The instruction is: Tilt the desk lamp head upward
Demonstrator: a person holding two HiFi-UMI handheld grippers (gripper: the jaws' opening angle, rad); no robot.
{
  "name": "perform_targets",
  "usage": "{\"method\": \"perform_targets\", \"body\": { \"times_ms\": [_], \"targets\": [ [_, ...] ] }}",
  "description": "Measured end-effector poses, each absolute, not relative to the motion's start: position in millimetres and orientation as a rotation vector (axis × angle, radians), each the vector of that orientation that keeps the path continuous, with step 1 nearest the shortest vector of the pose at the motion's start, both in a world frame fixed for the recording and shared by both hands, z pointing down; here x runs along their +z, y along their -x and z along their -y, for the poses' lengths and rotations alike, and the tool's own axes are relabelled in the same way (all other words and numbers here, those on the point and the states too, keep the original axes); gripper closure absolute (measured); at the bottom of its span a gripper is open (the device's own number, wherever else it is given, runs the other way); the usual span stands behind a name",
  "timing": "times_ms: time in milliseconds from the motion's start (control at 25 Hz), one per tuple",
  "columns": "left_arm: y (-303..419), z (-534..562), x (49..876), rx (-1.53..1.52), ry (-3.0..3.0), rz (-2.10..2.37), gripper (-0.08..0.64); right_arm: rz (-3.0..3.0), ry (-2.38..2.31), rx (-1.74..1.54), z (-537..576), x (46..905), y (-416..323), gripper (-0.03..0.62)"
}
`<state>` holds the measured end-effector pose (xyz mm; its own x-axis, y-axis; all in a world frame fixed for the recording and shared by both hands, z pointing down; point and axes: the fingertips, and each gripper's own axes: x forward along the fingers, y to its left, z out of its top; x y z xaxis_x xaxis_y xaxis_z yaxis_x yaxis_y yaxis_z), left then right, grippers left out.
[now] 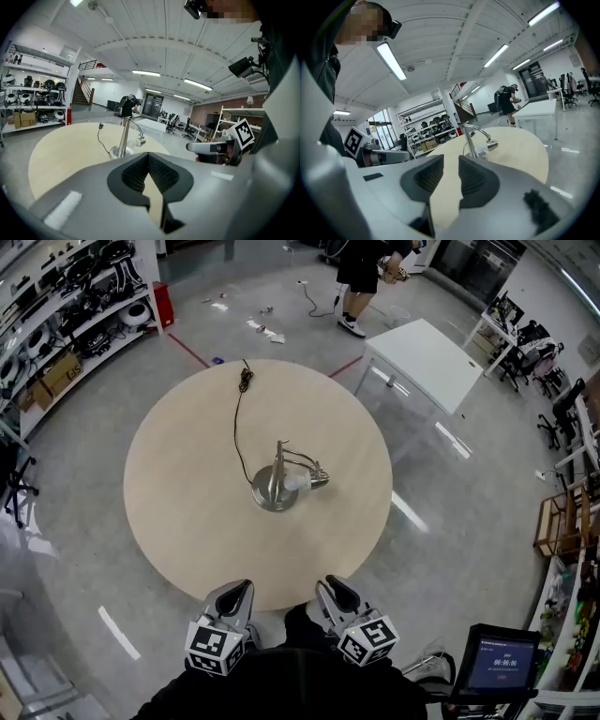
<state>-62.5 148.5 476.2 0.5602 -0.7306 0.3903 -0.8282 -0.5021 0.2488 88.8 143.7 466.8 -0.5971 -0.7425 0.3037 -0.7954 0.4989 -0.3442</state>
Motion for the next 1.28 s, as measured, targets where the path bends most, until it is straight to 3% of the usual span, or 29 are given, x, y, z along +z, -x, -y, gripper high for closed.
{"method": "perform_targets", "body": {
  "times_ms": [360,760,1160,1280],
  "targets": [
    [17,-64,478,0.377,-2.349,1.428,0.554,2.664,-1.240,0.600,-31,469,-132,0.499],
    [34,-9,512,0.523,-2.282,1.541,0.512,2.585,-1.247,0.590,55,512,-131,0.471],
    [30,59,593,0.761,-2.391,1.368,0.287,2.363,-1.356,0.423,114,553,-110,0.362],
    [25,82,621,0.824,-2.402,1.309,0.276,2.330,-1.391,0.458,126,564,-103,0.357]
  ]
}}
